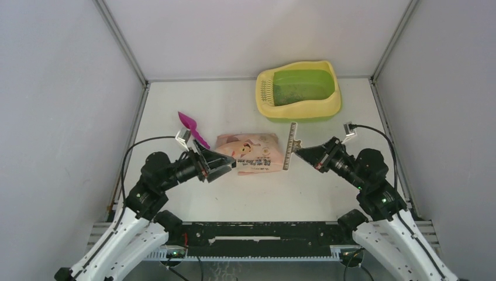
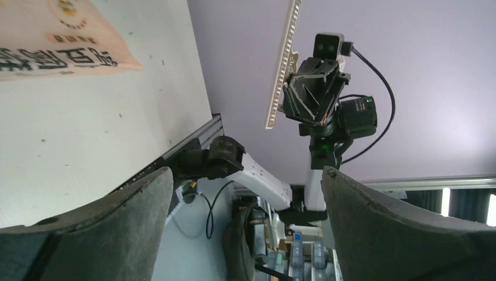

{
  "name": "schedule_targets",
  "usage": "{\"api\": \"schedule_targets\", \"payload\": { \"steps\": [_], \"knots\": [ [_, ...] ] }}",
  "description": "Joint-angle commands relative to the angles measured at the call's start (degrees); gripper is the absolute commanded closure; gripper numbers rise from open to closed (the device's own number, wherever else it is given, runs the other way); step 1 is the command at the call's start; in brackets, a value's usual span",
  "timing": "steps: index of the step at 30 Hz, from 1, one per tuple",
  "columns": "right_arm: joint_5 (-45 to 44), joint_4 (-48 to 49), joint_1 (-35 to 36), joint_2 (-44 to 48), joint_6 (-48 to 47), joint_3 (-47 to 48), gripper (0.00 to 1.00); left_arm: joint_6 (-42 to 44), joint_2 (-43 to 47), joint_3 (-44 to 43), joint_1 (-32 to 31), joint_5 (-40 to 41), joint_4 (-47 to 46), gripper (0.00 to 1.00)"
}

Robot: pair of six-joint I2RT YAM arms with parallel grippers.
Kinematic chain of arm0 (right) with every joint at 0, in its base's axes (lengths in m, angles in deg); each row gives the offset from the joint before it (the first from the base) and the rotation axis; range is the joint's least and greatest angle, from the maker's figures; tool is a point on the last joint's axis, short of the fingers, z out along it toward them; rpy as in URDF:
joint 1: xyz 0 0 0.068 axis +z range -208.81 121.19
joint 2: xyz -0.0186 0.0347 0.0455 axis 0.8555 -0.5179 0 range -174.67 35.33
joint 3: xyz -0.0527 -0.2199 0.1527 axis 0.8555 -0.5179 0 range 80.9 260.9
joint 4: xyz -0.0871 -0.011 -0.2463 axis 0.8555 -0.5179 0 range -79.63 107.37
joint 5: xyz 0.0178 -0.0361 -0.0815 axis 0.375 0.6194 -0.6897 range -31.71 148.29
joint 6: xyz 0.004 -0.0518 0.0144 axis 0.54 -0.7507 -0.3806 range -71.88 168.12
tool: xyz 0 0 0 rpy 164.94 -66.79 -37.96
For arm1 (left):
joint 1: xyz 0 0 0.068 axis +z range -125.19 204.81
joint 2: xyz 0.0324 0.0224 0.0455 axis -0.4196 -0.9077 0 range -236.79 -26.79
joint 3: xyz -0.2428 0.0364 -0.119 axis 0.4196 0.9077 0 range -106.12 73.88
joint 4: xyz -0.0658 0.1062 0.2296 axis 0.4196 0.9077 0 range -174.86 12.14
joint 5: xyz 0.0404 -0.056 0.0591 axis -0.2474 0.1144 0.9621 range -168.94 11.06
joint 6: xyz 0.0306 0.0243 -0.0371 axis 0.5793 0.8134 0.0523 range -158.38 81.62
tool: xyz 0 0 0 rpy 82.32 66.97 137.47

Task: Fill the litter box with clean litter
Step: Pick up the clamp at the center of the board.

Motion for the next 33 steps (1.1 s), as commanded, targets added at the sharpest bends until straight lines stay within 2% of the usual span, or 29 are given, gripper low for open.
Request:
{"api": "schedule_targets", "payload": {
  "steps": [1,4,6,12,18,23,31,33],
  "knots": [
    [-6.88,13.18,9.75,-5.47,9.39,-0.33,1.0,-5.44,-3.36,0.41,-5.87,6.21,-9.11,0.0],
    [-10.05,18.2,16.83,-8.82,9.99,-0.33,1.0,-5.22,-5.2,0.32,-7.63,7.24,-10.56,0.0],
    [-9.43,20.85,19.1,-11.26,10.96,-0.33,1.0,-5.24,-5.31,0.63,-7.75,7.69,-11.21,0.0],
    [-5.5,27.12,21.64,-16.29,12.19,-0.07,1.0,-4.52,-6.31,1.0,-7.74,8.0,-11.92,0.0],
    [-0.8,29.52,23.04,-21.49,11.65,1.83,1.0,-8.35,-9.12,4.44,-7.72,5.69,-22.57,0.02],
    [2.4,32.98,23.92,-24.75,12.31,2.21,1.0,-9.32,-11.31,5.3,-7.74,4.16,-26.35,0.19],
    [4.22,34.64,24.41,-27.08,12.58,2.57,1.0,-11.34,-12.84,6.49,-7.71,2.64,-31.88,0.6],
    [4.3,34.91,24.61,-27.43,12.59,2.62,1.0,-11.4,-13.02,6.47,-7.75,2.09,-32.15,0.66]
  ]
}}
